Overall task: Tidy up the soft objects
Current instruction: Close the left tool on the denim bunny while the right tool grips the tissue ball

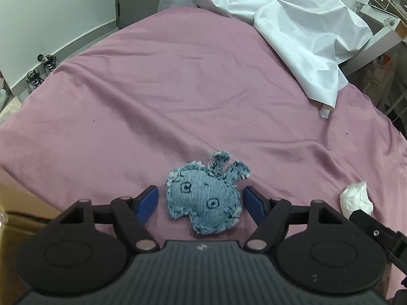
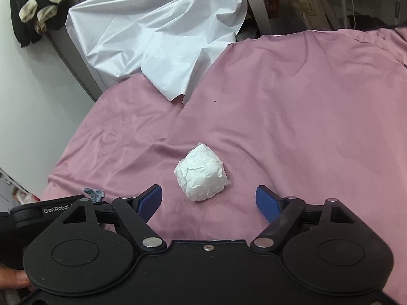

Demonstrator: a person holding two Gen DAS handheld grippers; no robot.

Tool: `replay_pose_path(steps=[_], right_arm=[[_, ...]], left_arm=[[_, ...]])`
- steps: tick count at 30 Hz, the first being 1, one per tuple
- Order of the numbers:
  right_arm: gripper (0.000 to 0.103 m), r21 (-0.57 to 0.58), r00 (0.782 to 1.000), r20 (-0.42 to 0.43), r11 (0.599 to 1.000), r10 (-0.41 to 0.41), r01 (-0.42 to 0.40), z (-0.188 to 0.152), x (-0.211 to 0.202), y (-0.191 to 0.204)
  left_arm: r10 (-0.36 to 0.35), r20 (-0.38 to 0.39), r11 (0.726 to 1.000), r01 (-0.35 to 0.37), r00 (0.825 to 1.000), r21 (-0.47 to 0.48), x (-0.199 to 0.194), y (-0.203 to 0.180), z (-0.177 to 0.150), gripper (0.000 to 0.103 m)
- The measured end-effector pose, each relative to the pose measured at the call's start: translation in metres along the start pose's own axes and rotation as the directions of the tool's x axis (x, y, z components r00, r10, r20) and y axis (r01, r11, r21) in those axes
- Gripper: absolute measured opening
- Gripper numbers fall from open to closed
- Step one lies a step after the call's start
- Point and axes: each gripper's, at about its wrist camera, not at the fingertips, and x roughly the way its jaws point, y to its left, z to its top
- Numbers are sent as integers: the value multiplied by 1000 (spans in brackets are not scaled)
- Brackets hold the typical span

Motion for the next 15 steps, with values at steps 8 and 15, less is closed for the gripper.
replay_pose_path(steps=[8,15], right_arm=[[46,-103,999,-18,994,-48,45,7,12,16],[45,-104,1000,-9,994,-27,26,-6,-11,21]], left_arm=[[-20,-12,1000,20,1000,20,0,-2,0,52],[-103,-21,995,103,994,6,-15,3,-2,45]])
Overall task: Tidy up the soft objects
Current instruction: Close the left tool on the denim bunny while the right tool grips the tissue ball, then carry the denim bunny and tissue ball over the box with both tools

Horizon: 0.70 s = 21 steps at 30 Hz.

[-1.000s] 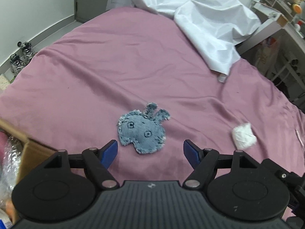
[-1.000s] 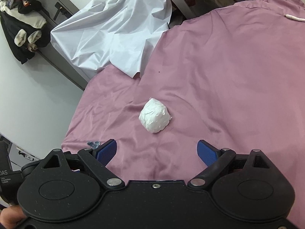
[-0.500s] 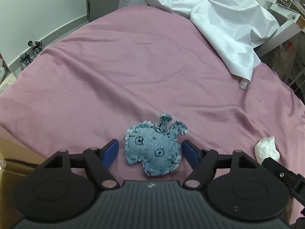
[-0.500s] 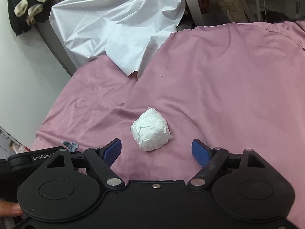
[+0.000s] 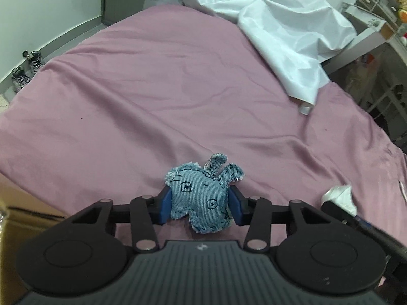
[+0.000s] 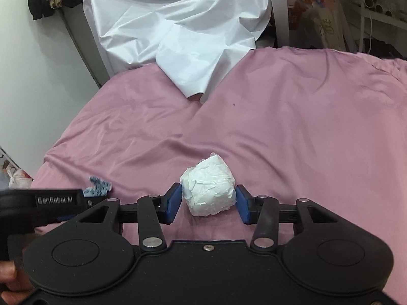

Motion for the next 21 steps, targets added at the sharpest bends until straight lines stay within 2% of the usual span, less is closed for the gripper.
replay_pose_path(steps=[11,21], right_arm=[[45,70,1000,8,997,-17,16,-24,-45,-4],[45,63,999,49,998,4,-7,-35,-87,13]], left_arm=[[-80,36,996,79,996,30,-44,-5,-13,45],[-118,100,993,115,988,39,-95,4,-20,45]])
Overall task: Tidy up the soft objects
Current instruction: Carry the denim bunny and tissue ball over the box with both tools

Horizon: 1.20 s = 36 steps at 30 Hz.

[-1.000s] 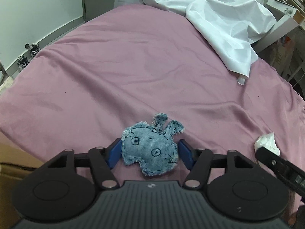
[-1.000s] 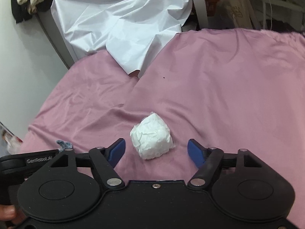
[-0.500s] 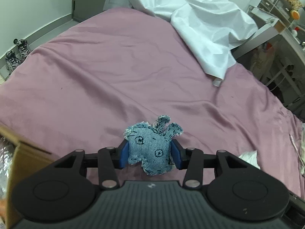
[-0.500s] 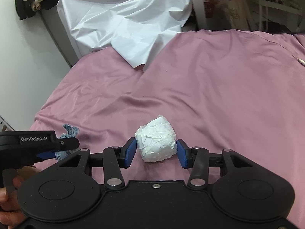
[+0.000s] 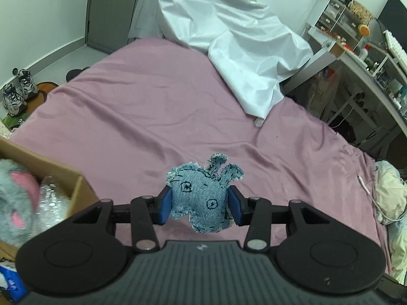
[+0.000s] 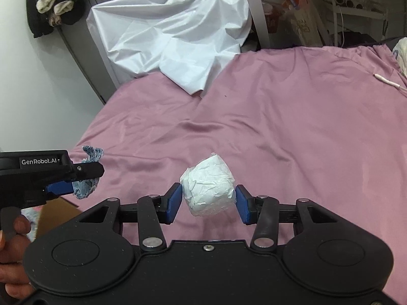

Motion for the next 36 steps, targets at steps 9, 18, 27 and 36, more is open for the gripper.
replay_pose_path(steps=[9,18,27,36], right_arm=[[45,-12,998,56,1000,27,-26,2,-33,20],[45,-47,993,104,997,59,-55,1,-59,45],[45,-74,988,125,994,92,-84,-5,-75,69],[45,-103,987,123,991,102,-89,-18,-80,92]], left_arm=[[-20,52,1000,20,998,10,-45,8,-3,45],[-33,88,999,32,996,8,-82,22,-7,45],[-45,109,999,45,993,2,-109,42,-18,45],[-50,125,998,54,991,-28,-126,71,-26,45]])
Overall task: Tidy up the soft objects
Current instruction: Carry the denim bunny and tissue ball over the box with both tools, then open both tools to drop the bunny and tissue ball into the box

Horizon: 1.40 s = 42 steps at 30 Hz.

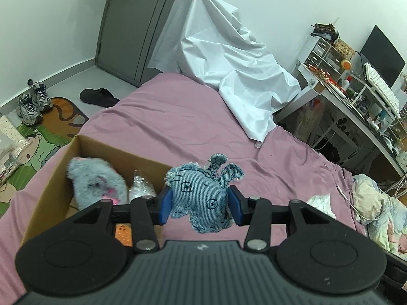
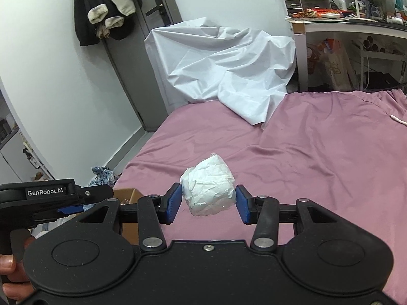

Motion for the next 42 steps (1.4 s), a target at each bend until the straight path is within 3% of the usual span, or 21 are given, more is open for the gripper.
replay_pose_path(steps=[9,28,33,38,42], right_arm=[[45,-27,999,-7,999,42,-42,-11,6,28],[45,-66,989,-56,988,138,-142,-27,29,73],[45,-74,984,-70,983,162,-167,-30,31,81],[45,-84,976,-81,975,201,-207,-32,29,88],[46,-89,970,-81,968,228,-235,-31,28,92]], left_arm=[[11,4,999,-11,1000,-48,-10,38,-6,45],[111,-21,986,-113,994,-122,-14,107,-15,46],[140,-35,980,-143,990,-141,-15,117,-15,52],[136,-37,977,-140,990,-163,-19,123,-14,67],[147,-34,976,-151,989,-156,-21,121,-13,70]])
